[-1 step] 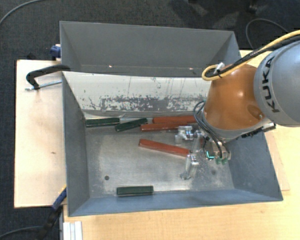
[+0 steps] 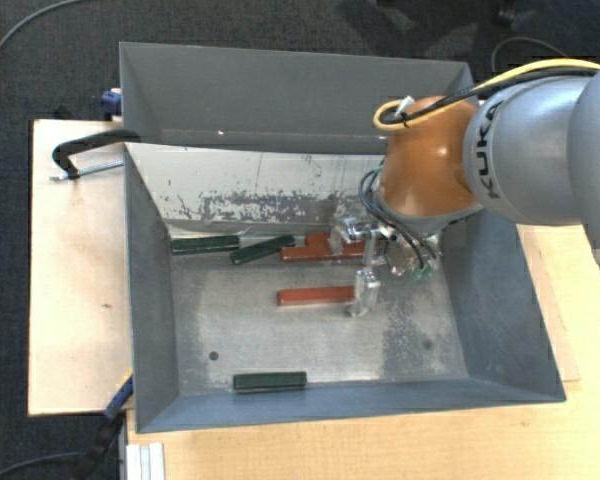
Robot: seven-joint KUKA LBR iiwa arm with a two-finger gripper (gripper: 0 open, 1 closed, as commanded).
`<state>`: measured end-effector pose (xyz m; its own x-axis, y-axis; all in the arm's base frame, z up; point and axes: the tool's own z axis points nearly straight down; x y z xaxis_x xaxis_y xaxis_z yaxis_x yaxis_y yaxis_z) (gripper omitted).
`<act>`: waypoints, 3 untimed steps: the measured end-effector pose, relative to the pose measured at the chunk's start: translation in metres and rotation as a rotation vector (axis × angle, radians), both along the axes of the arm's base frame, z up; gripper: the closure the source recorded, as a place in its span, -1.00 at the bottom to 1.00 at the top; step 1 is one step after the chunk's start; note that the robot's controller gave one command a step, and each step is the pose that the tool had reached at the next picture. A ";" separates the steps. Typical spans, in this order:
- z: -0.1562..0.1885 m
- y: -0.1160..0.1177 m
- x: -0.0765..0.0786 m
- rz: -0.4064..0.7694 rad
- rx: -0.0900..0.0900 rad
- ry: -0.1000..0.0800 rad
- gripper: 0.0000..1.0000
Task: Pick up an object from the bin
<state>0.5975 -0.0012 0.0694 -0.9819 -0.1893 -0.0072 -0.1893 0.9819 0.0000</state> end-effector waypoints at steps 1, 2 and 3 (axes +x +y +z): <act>0.011 0.002 0.008 -0.004 0.005 -0.032 1.00; 0.156 -0.015 0.006 0.357 -0.004 -0.008 1.00; 0.074 0.064 -0.048 0.498 0.003 0.012 1.00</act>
Offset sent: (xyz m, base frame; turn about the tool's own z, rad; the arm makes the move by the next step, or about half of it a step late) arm 0.0000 0.0000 0.0000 0.0000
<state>0.5499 0.0624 0.1437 -0.7723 -0.6353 0.0027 -0.6353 0.7723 0.0078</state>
